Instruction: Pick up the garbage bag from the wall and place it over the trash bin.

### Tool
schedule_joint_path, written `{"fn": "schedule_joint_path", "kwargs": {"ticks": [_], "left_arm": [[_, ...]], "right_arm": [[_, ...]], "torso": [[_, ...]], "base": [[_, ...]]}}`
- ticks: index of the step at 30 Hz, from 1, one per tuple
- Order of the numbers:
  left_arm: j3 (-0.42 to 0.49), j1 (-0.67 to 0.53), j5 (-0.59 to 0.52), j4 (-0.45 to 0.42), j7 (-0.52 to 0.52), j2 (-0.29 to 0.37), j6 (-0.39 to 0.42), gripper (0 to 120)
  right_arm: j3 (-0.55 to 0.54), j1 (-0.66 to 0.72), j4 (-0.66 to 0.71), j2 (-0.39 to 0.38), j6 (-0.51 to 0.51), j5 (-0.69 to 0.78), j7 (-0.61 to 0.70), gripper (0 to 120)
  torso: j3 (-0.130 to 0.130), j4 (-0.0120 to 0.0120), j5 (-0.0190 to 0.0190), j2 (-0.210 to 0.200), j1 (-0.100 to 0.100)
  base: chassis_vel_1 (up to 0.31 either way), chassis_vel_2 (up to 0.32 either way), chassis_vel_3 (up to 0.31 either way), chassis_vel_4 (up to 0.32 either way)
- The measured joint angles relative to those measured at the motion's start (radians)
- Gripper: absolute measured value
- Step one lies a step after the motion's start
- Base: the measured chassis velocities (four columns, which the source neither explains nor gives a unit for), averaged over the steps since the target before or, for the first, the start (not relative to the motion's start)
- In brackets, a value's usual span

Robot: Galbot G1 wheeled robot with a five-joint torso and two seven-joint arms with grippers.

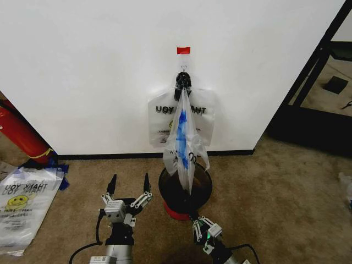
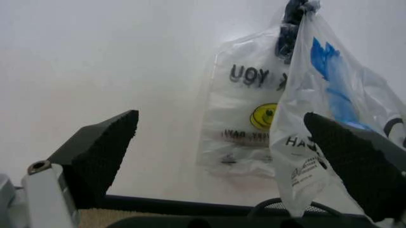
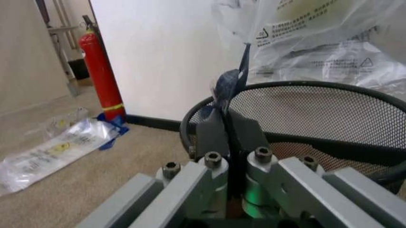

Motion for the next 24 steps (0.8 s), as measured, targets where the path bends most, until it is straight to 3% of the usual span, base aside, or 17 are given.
{"fn": "schedule_joint_path", "kwargs": {"ticks": [13, 22, 24], "left_arm": [[0.012, -0.006, 0.0, -0.02, 0.0, 0.024, 0.01, 100], [0.059, -0.077, -0.095, -0.118, 0.002, 0.197, 0.136, 100], [0.086, -0.125, -0.162, -0.154, 0.003, 0.284, 0.2, 100]], "right_arm": [[-0.02, 0.017, 0.047, 0.001, -0.024, 0.014, 0.05, 0], [-0.032, 0.084, 0.193, -0.017, -0.177, 0.157, 0.187, 0], [-0.019, 0.098, 0.209, -0.02, -0.195, 0.173, 0.203, 0]], "torso": [[0.0, 0.0001, 0.0, 0.0, 0.0], [0.0, 0.0001, -0.0002, 0.0, 0.0], [0.0, 0.0001, -0.0001, 0.0, 0.0]], "base": [[0.0, 0.0, 0.0, 0.0], [0.0, 0.0, 0.0, 0.0], [0.0, 0.0, 0.0, 0.0]]}}
